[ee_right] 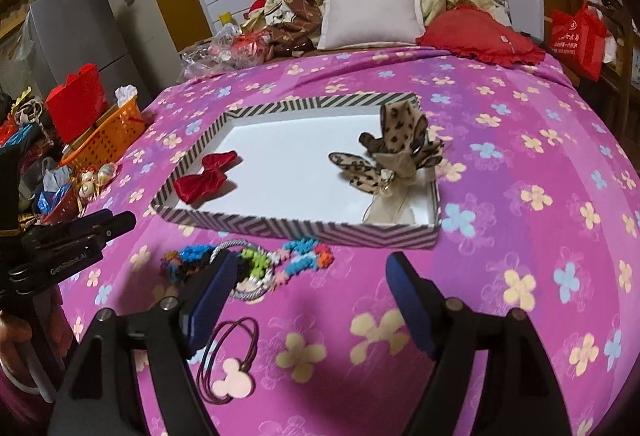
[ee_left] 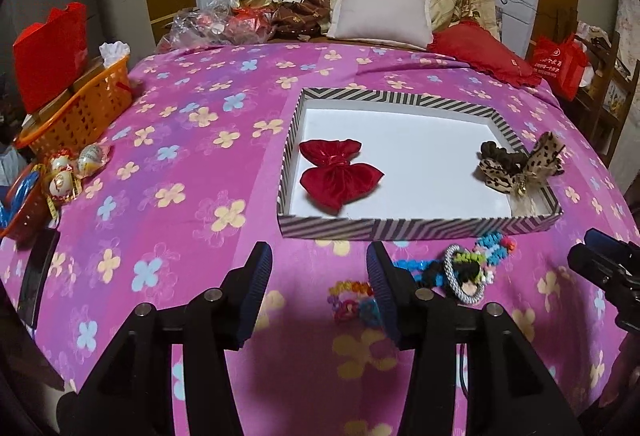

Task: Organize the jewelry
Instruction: 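Withdraw both tools from the tray back toward the jewelry pile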

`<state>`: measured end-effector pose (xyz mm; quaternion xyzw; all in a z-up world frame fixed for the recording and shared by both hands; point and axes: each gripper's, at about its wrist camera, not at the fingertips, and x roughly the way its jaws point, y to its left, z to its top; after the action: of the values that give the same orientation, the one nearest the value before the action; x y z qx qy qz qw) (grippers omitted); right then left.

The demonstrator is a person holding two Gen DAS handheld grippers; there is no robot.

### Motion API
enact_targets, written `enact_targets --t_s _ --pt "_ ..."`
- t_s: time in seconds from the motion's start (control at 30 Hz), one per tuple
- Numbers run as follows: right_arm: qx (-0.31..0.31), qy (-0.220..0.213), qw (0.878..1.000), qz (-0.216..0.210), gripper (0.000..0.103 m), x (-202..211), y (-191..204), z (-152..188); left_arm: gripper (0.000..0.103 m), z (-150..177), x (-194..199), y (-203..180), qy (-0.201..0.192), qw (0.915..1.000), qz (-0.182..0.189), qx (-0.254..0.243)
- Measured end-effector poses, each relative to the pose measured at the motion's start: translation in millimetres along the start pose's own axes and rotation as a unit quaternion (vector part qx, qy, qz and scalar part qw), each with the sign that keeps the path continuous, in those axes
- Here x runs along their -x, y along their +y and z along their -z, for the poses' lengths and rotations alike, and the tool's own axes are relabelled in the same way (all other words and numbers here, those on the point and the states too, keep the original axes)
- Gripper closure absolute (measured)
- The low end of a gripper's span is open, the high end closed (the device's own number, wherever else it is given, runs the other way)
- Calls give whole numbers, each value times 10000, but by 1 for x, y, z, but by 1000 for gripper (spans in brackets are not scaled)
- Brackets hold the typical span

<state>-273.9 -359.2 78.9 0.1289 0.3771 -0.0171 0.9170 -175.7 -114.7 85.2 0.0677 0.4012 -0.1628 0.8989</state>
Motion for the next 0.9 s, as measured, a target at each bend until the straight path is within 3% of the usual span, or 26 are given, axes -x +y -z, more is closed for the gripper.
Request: enact_targets --t_s 0.47,0.9 --pt "161 -9 9999 -58 22 19 25 16 72 19 28 -12 -161 9997 -29 -165" --pt "284 -107 9993 196 15 38 36 17 72 25 49 -19 -271 9994 35 -204"
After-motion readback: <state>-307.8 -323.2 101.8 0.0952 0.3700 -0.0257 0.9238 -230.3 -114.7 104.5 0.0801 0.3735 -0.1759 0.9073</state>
